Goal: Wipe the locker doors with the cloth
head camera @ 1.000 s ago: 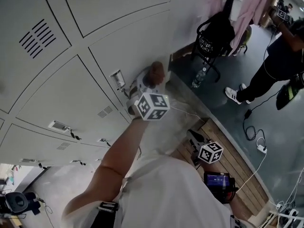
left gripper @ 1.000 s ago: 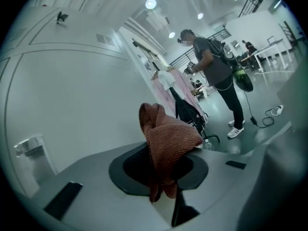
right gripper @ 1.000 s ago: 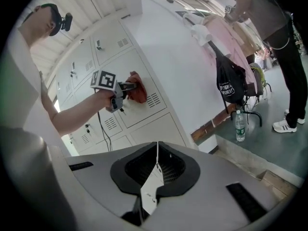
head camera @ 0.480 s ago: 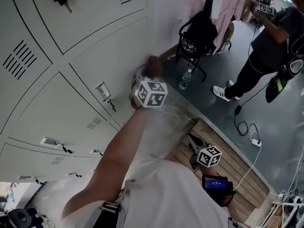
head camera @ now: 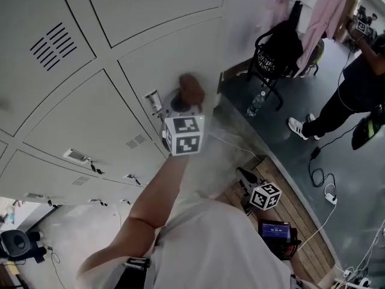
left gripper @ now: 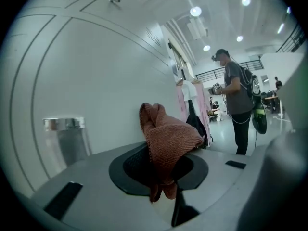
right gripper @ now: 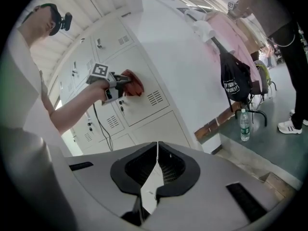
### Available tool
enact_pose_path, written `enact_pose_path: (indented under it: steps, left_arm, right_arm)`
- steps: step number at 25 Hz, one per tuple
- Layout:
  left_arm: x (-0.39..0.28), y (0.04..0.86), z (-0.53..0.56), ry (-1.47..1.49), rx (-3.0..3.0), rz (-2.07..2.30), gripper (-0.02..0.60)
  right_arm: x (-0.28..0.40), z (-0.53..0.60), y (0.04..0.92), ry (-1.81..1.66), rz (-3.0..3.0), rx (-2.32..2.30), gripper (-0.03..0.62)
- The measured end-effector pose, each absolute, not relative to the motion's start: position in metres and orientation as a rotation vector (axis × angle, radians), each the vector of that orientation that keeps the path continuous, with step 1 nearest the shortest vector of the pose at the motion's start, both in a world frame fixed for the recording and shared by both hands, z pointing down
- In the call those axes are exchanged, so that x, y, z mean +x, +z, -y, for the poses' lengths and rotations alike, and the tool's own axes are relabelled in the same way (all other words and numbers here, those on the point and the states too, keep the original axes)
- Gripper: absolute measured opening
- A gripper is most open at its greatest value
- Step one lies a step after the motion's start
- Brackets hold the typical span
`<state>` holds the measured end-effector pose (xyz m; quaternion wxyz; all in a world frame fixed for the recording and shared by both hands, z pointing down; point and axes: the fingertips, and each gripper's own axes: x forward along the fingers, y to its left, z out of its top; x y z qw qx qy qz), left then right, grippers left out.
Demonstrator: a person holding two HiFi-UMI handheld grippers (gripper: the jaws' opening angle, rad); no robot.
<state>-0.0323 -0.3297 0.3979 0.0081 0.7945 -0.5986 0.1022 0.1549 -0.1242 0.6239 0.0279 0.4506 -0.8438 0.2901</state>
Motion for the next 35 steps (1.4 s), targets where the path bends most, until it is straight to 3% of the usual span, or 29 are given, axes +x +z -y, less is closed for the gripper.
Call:
enact_pose_path:
  steps: [16, 22, 35]
  left_arm:
    - [-0.182, 0.344, 0.24, 0.082, 2.238, 2.187, 0.08]
    - [-0.147, 0.322, 0.264, 0.076, 2.346, 2.17, 0.08]
    - [0.017, 0.328, 0.358, 0.191, 2.613, 1.939, 0.08]
  right_arm:
    - [0.091, 0.143, 0.625, 0.873, 2.702, 1.063, 0.02]
    - [0.093, 0.14, 0.623, 0.859, 2.717, 1.089, 0.02]
    - [0.18, 0.118, 0.619, 0.896, 2.612, 1.478, 0.02]
